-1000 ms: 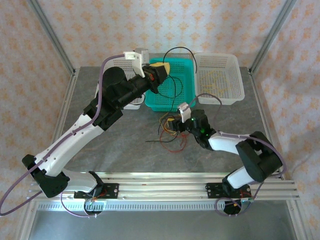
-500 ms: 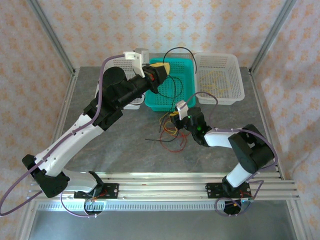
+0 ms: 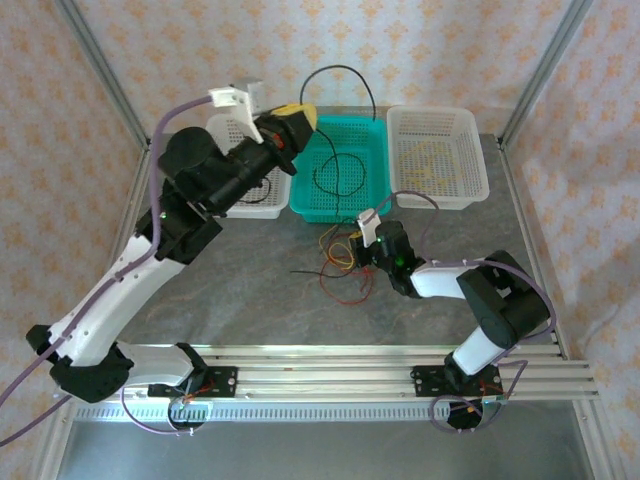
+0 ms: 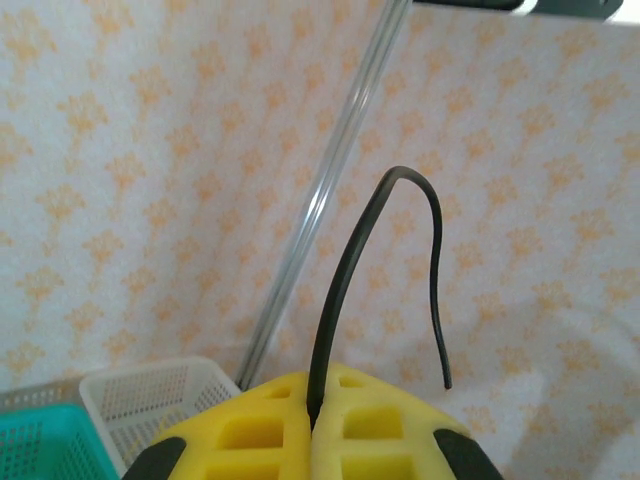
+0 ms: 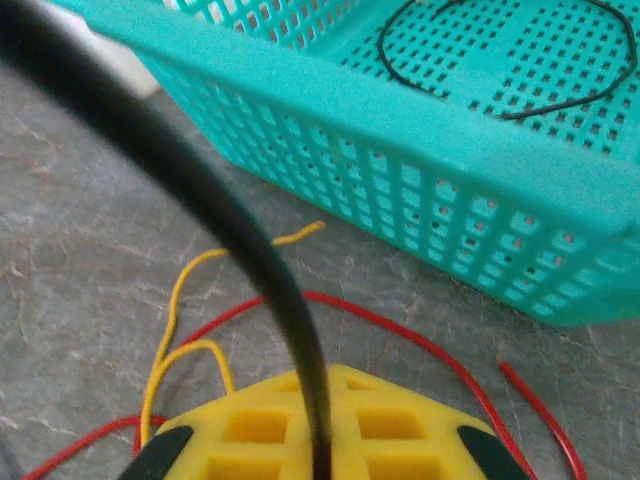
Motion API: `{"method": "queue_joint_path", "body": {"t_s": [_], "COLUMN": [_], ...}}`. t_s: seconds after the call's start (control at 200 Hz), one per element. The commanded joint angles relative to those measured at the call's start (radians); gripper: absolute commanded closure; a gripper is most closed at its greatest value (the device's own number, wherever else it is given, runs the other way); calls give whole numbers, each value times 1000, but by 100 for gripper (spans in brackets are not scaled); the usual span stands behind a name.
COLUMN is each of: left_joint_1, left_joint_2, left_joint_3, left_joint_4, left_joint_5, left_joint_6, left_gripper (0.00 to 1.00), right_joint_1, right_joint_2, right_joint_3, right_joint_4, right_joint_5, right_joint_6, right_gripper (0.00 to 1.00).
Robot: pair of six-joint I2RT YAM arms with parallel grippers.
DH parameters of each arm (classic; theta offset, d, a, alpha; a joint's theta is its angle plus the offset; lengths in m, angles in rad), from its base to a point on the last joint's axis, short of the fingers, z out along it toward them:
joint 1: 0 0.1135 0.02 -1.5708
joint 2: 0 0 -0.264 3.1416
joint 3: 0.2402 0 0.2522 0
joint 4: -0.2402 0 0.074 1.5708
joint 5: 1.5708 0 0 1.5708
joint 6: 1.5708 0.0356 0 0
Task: Untangle the cables
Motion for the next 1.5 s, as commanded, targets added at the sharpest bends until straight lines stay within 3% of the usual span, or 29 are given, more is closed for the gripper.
{"method": "queue_joint_path", "body": {"t_s": [0.0, 0.065, 0.305, 0.461, 0.701, 0.806, 0.941, 1.096, 1.287, 1.492], "left_joint_1": [14, 14, 15, 16, 22, 34, 49, 62, 108, 125], "left_joint_2": [-43, -59, -90, -65, 8, 53, 132, 217, 306, 421], "left_joint_3": [42, 44, 46, 53, 51, 58, 96, 141, 170, 234], "left_joint_4": [-31, -36, -62, -102, -116, -93, -74, -50, 22, 90], "left_joint_5": [-51, -69, -116, -144, -126, -88, -43, -33, -28, -52], "left_joint_6": [38, 43, 64, 78, 66, 51, 33, 18, -75, -154], "left_gripper": [100, 100, 100, 100, 100, 100, 100, 100, 100, 100], "right_joint_1": [4, 4, 4, 4, 4, 5, 4, 4, 4, 4], "right_joint_2": [-24, -21, -33, -103, -302, -383, -434, -445, -422, -417], "right_joint_3": [-16, -16, -25, -55, -119, -117, -54, 29, 146, 223], "right_joint_4": [-7, -9, -22, -54, -134, -205, -309, -371, -450, -491], "right_joint_5": [31, 26, 27, 31, 42, 77, 189, 232, 343, 393], "right_joint_6": [16, 17, 29, 45, 120, 161, 264, 344, 380, 377], "right_gripper": [94, 100, 100, 82, 43, 34, 32, 27, 15, 18]}}
